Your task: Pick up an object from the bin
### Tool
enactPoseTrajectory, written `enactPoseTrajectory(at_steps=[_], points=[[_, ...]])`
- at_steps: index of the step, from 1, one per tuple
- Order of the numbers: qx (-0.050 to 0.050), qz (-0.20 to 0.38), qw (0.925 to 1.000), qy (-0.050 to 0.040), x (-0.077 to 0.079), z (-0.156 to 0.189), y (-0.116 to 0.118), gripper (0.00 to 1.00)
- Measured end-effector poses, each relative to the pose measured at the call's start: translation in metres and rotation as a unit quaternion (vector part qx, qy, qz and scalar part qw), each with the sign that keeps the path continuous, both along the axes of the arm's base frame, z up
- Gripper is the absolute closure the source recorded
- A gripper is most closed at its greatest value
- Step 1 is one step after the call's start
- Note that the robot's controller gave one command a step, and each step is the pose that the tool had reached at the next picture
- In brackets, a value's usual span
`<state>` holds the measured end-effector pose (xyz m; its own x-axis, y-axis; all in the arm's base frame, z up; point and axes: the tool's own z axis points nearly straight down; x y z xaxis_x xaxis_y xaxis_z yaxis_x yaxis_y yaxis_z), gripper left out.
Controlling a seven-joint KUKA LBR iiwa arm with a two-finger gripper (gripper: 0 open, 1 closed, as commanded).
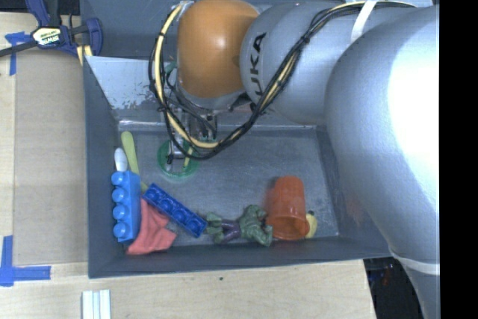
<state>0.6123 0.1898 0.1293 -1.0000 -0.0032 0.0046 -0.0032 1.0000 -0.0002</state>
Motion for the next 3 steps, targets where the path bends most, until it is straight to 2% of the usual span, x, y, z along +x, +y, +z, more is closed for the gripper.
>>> enactPoseTrajectory(at_steps=[1,2,3], points=[[0.001,-0.001,1.0000,-0.0034,0.002,0.005,-0.001,0.00],[0.002,-0.052,0.9986,-0.0051,0.001,-0.023,-0.026,0.00],[0.000,-0.025,0.9997,-0.0031,-0.018,-0.048,-0.052,0.00]])
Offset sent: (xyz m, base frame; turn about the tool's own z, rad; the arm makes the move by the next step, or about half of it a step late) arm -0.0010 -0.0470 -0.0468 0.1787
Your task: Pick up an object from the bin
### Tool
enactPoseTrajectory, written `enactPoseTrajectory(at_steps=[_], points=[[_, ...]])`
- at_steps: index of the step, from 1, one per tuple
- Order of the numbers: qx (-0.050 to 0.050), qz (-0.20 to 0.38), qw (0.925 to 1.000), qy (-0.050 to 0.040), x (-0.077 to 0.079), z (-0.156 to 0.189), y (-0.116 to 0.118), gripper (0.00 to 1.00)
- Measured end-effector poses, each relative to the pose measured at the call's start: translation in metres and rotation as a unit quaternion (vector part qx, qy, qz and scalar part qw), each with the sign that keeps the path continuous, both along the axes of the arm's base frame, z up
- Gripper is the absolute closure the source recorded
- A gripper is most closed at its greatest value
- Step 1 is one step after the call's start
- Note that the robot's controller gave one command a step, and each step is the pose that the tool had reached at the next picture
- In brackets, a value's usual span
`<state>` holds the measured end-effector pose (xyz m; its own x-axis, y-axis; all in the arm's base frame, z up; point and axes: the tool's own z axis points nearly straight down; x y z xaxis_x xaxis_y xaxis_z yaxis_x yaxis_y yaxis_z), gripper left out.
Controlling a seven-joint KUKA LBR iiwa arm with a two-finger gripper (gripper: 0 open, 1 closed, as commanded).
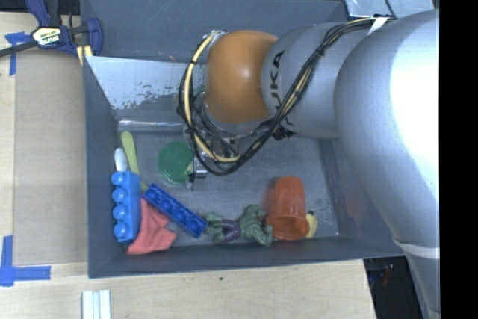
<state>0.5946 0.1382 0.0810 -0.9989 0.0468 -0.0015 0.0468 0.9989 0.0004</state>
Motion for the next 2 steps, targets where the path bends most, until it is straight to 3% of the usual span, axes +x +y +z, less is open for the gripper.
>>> enactPoseTrajectory(at_steps=[1,2], points=[[0.000,-0.014,0.9999,-0.0003,0.001,-0.008,-0.013,0.00],[0.000,0.028,0.9996,-0.0005,-0.034,-0.001,-0.023,0.00]])
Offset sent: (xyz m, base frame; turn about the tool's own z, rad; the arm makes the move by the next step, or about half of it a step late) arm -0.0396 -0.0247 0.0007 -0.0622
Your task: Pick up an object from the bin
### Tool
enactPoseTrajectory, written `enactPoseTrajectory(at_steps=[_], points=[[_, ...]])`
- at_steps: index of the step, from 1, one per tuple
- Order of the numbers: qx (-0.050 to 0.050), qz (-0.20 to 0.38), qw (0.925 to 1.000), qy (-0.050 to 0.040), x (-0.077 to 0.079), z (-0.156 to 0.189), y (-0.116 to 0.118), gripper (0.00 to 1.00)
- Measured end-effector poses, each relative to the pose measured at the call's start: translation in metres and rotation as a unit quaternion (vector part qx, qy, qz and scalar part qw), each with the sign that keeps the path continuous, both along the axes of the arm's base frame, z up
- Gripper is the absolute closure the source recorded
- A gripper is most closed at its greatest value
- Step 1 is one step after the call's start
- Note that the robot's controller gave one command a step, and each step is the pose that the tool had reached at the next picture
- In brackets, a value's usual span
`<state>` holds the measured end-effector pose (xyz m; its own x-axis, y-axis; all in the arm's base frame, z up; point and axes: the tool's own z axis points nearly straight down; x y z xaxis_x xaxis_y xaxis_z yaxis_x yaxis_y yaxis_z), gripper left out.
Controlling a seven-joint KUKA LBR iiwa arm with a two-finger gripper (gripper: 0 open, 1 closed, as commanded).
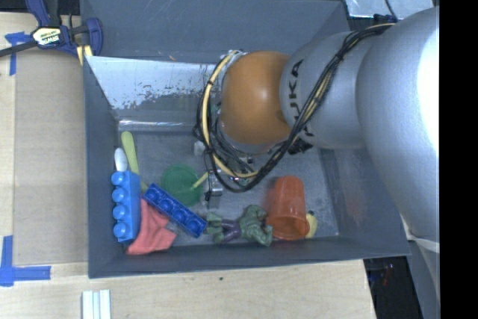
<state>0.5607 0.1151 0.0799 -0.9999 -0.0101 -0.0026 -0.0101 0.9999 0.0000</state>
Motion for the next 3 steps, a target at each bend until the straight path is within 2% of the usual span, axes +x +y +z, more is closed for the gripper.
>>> enactPoseTrajectory(at_steps=[1,2,3], points=[[0.000,0.021,0.9998,-0.0019,0.005,-0.005,0.000,0.00],[0.000,-0.001,1.0000,-0.0002,-0.053,0.015,-0.065,0.00],[0.002,0.049,0.9988,-0.0061,-0.056,0.044,-0.082,0.00]])
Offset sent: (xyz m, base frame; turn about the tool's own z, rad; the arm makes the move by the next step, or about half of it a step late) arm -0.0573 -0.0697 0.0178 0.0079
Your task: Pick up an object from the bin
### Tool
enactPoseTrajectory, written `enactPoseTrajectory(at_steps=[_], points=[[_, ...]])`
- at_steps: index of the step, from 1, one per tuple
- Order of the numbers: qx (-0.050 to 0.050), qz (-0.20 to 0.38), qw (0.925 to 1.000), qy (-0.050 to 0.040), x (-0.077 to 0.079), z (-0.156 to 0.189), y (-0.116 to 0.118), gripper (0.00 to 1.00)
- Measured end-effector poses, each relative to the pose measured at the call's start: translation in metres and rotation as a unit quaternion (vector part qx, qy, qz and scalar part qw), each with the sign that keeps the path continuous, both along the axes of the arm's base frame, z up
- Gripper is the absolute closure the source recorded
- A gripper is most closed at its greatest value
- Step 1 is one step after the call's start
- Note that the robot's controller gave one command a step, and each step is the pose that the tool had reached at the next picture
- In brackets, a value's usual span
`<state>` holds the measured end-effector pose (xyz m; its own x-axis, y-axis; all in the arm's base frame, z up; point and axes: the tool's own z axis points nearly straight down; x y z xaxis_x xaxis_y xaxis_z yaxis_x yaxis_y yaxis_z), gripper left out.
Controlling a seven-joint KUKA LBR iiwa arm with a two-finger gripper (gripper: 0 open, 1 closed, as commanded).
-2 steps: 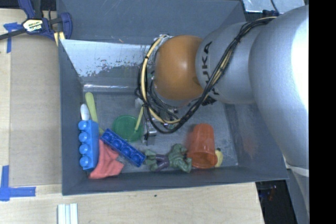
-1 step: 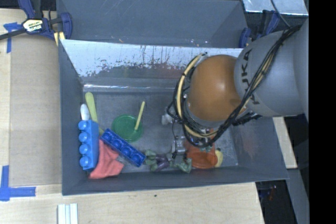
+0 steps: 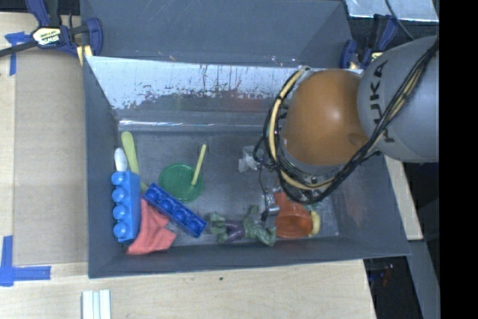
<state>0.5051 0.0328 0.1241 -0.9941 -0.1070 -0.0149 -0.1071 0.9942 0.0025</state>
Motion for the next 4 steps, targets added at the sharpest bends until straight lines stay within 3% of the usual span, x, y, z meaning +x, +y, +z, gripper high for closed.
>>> enactPoseTrajectory(at_steps=[1,2,3,4], points=[[-0.002,-0.021,0.9998,0.0042,-0.002,0.030,-0.036,0.00],[-0.001,-0.009,1.0000,0.0010,0.015,0.020,-0.007,0.00],[-0.001,-0.028,0.9996,-0.0015,0.010,-0.025,-0.056,0.00],[-0.001,-0.038,0.9993,-0.0008,0.017,-0.020,-0.063,0.00]])
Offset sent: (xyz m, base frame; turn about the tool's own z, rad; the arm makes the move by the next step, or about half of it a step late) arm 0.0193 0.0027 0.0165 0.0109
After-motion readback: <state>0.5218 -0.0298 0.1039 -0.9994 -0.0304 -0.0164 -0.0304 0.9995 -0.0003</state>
